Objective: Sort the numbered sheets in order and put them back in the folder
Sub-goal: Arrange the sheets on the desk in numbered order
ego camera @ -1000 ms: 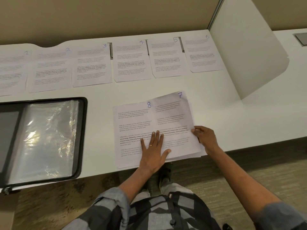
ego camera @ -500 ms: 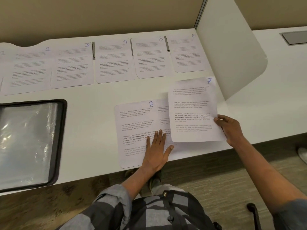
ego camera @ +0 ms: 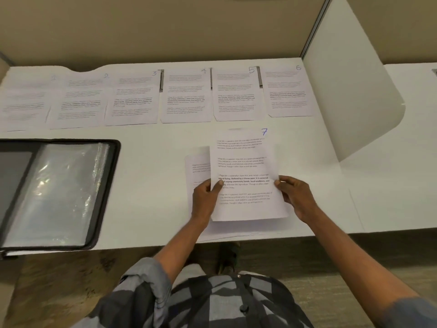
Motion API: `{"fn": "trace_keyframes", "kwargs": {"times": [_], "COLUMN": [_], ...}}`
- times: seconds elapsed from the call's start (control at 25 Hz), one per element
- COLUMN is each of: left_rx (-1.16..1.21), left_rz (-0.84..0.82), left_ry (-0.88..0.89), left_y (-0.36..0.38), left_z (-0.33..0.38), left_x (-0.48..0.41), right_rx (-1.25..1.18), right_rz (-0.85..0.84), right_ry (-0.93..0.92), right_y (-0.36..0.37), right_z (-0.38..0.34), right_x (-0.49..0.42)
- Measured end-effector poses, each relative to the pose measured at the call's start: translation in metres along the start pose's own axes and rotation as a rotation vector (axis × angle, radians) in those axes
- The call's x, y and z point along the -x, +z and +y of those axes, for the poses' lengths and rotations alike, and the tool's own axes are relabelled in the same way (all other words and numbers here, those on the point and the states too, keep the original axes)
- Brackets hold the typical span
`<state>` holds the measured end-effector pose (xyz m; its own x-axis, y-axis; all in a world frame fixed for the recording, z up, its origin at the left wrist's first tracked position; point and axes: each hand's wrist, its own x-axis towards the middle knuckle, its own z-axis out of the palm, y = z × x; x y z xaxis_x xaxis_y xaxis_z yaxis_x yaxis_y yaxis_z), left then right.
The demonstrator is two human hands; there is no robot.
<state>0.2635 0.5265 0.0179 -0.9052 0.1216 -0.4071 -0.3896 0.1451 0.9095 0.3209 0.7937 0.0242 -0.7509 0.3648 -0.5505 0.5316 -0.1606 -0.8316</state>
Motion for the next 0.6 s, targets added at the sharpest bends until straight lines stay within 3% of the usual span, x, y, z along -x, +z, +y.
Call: {"fn": "trace_keyframes", "kwargs": {"times": [0.36,0.6], "left_rx": [-0.228,-0.306], "left_rz": [0.254,0.236], "left_ry": [-0.033,0.021], "left_y": [-0.162,-0.254], "left_z": [-0.031,-0.035], "left_x": [-0.011,-0.025], "right_rx": [0.125,0.267], "right_rz": [-0.224,-0.24], "right_ry": [-0.015,-0.029], "right_y": [0.15,0.249], "right_z": [0.001,0.022], "right_x": [0.017,0.024]}}
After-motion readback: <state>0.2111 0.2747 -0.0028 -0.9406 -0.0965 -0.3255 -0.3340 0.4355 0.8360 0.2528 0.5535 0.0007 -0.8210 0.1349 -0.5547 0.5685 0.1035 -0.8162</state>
